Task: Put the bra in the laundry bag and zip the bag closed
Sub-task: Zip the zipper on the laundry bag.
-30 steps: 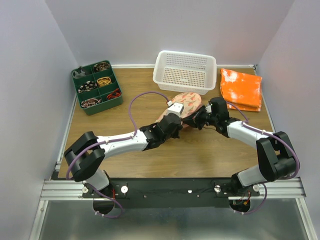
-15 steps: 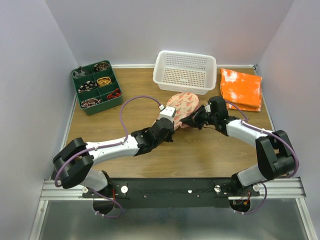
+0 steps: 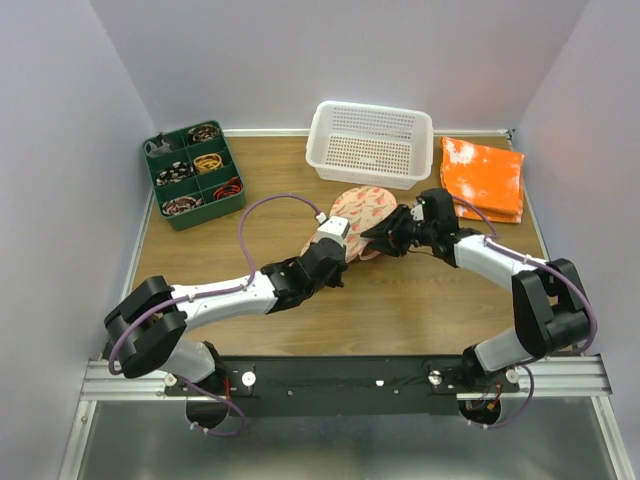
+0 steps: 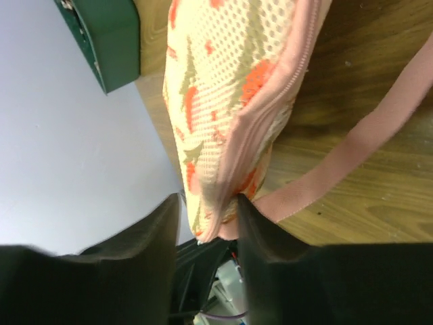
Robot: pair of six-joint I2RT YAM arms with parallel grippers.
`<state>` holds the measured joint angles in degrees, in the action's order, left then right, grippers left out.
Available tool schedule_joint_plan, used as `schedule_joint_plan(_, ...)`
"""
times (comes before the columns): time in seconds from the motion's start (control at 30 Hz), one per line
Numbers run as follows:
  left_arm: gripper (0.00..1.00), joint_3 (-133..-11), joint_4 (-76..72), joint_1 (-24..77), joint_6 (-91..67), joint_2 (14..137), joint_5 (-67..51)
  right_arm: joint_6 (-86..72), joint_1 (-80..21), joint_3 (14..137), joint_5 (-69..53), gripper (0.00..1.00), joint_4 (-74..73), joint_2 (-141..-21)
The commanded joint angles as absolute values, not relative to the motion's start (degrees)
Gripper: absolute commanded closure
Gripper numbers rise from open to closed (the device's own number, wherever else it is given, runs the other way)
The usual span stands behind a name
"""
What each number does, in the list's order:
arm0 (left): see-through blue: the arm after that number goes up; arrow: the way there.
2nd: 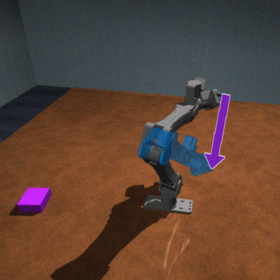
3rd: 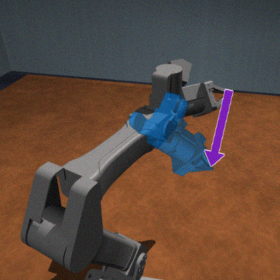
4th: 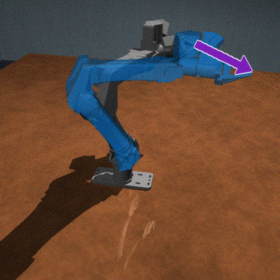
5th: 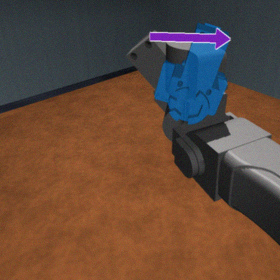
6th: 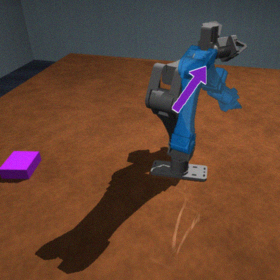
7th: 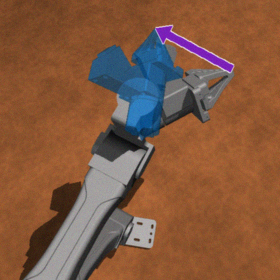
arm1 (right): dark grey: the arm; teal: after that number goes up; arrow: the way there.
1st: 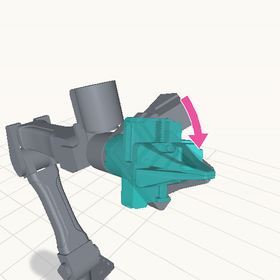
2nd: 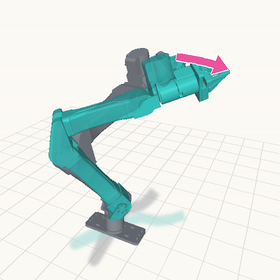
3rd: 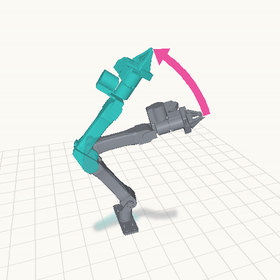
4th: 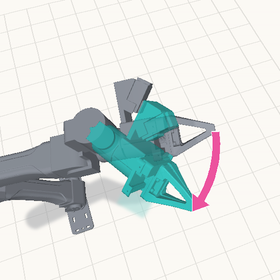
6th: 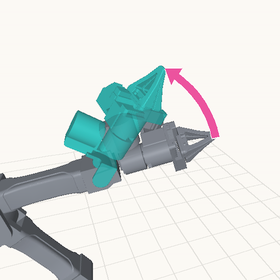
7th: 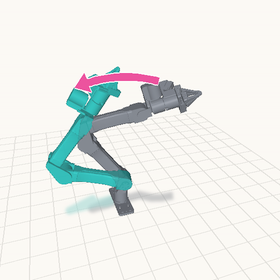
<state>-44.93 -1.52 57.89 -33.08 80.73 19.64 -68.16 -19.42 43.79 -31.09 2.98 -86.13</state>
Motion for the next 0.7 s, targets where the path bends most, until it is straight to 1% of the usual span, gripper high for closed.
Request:
schedule_joint_plan(0.0, 1.00, -47.81, -0.79, 58.36, -32.61, 81.91, 20.57, -65.12, -18.98, 44.22, -32.34, 0.48, -2.46, -80.34)
schedule_joint_plan(0.1, 1.00, -49.83, -1.58, 58.36, -32.43, 83.93, 20.04, -69.07, -19.42, 40.09, -32.17, 0.47, -0.71, -76.83)
schedule_joint_plan(0.17, 1.00, -51.23, -2.20, 58.36, -32.43, 85.34, 19.86, -71.80, -19.69, 37.63, -31.64, 0.47, -0.53, -75.85)
schedule_joint_plan(0.3, 1.00, -53.61, -1.67, 58.36, -32.17, 86.92, 19.78, -75.84, -21.18, 35.07, -31.38, 0.46, 4.38, -75.23)
schedule_joint_plan(0.37, 1.00, -54.22, -1.76, 58.36, -31.91, 87.01, 19.78, -76.99, -21.44, 34.81, -30.68, 0.46, 4.66, -75.93)
schedule_joint_plan(0.47, 1.00, -54.23, -1.67, 58.36, -31.38, 86.92, 19.95, -78.05, -21.53, 34.45, -30.67, 0.46, 8.78, -77.78)
schedule_joint_plan(0.67, 1.00, -53.61, -1.58, 58.36, -31.64, 86.66, 19.78, -77.52, -21.53, 37.97, -30.85, 0.46, 11.16, -82.18)
